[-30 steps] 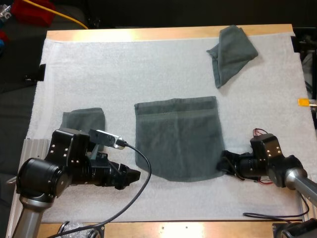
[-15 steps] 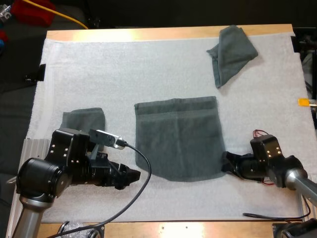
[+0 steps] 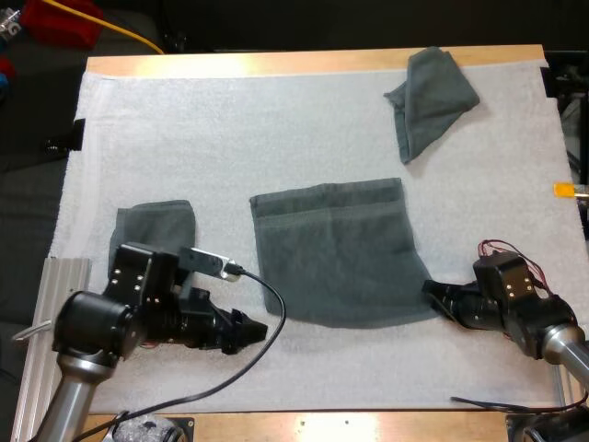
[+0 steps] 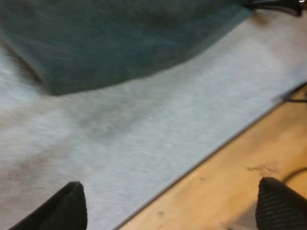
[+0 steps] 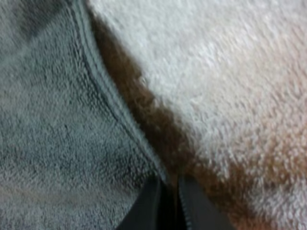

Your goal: Pick towel from pile, fold and stack

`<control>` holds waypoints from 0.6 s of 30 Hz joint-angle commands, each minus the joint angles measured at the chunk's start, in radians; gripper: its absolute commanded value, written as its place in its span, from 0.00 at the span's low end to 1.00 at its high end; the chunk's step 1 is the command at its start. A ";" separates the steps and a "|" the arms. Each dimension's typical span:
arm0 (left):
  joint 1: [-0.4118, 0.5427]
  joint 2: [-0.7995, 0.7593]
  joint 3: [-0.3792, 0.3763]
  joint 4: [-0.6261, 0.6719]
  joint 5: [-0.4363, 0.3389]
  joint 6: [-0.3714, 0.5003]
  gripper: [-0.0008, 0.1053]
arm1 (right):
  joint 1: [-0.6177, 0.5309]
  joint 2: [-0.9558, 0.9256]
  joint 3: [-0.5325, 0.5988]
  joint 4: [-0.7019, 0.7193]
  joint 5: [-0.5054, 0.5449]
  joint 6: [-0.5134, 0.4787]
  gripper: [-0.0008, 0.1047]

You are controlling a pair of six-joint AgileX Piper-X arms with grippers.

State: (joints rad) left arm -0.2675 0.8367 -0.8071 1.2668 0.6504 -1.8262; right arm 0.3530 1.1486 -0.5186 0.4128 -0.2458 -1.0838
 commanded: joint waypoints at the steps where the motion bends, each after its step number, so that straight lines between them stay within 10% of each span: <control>1: -0.003 0.002 0.023 -0.037 0.059 0.000 0.66 | 0.000 -0.004 0.006 0.019 0.002 -0.012 0.03; 9: -0.003 0.042 0.183 -0.271 0.090 -0.090 0.66 | 0.000 -0.004 0.006 0.019 -0.027 -0.012 0.03; 18: -0.003 0.253 0.191 -0.405 0.090 -0.124 0.66 | 0.000 -0.004 0.006 0.019 -0.030 -0.012 0.03</control>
State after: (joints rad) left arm -0.2675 1.0828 -0.6137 0.8809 0.7323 -1.9422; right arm 0.3530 1.1486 -0.5186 0.4146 -0.2668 -1.0838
